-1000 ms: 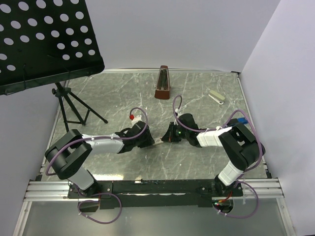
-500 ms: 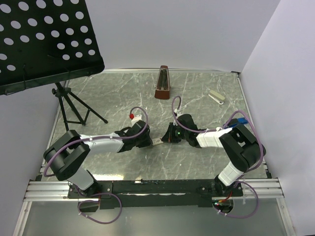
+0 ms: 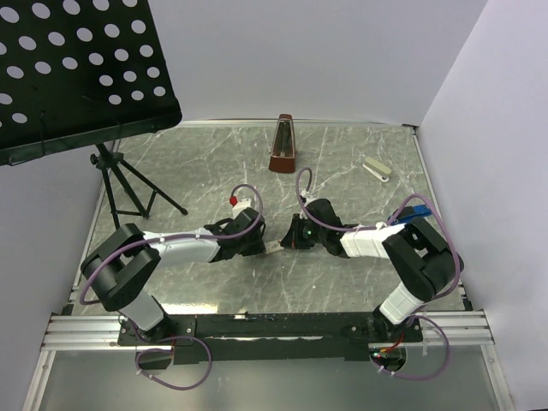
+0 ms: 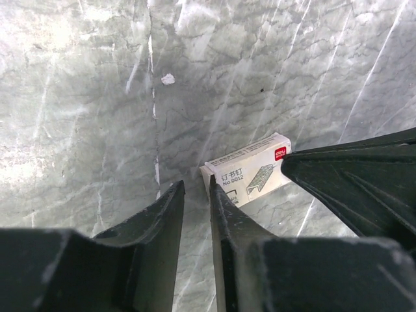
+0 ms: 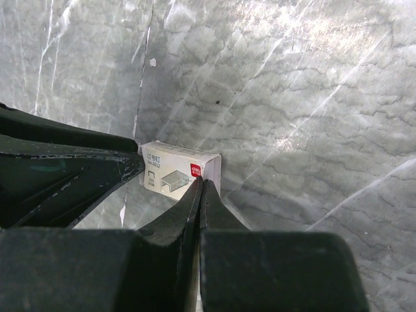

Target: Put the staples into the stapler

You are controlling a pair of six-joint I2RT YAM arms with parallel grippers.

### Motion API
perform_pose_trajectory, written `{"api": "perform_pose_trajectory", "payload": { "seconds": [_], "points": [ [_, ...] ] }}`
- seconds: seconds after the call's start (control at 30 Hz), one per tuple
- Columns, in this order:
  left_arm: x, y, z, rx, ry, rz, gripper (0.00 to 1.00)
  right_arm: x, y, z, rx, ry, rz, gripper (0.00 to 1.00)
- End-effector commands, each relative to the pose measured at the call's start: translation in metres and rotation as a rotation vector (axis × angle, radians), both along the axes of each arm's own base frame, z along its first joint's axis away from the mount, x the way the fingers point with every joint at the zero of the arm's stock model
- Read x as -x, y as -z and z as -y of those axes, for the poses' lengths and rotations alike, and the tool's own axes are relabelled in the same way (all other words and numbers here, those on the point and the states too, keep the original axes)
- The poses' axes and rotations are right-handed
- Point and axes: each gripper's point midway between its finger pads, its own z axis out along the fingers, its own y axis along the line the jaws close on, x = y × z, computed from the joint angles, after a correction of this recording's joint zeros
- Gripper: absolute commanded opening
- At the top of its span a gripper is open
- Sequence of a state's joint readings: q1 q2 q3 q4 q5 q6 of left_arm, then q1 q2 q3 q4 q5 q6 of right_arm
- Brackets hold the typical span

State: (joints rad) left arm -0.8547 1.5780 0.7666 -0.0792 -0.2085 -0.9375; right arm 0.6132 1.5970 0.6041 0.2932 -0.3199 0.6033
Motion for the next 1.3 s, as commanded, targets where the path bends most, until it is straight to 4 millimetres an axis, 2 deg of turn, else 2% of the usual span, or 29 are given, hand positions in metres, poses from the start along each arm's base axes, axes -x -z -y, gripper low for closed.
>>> {"api": "perform_pose_trajectory", "payload": {
  "seconds": [0.0,0.4,0.63,0.73,0.83,0.93,1.0,1.17,1.27],
  "points": [
    [-0.005,-0.006,0.006,-0.010,0.004,0.020,0.28,-0.004,-0.014,-0.005,0.008,-0.010,0.050,0.00],
    [-0.005,-0.004,0.015,-0.022,0.031,0.007,0.27,-0.002,-0.021,-0.011,-0.016,-0.007,0.058,0.00],
    [-0.004,-0.006,0.019,-0.004,0.037,0.002,0.27,0.001,-0.022,-0.016,-0.061,-0.009,0.039,0.07],
    [-0.003,-0.006,0.021,0.004,0.040,-0.002,0.24,0.003,-0.022,-0.017,-0.081,-0.004,0.021,0.12],
    [-0.003,-0.007,0.020,0.005,0.038,0.000,0.16,0.005,-0.023,-0.019,-0.100,-0.003,0.018,0.17],
    [-0.004,-0.008,0.019,0.000,0.033,0.001,0.03,0.006,-0.025,-0.020,-0.121,0.003,0.012,0.21],
    [-0.004,-0.008,0.018,-0.001,0.027,0.000,0.01,0.005,-0.025,-0.020,-0.134,0.012,0.011,0.22],
    [-0.005,-0.008,0.017,-0.013,0.022,0.001,0.01,0.006,-0.023,-0.019,-0.150,0.016,-0.007,0.21],
    [-0.005,-0.008,0.014,-0.024,0.013,0.003,0.01,0.006,-0.019,-0.015,-0.156,0.026,-0.022,0.11]
  ]
}}
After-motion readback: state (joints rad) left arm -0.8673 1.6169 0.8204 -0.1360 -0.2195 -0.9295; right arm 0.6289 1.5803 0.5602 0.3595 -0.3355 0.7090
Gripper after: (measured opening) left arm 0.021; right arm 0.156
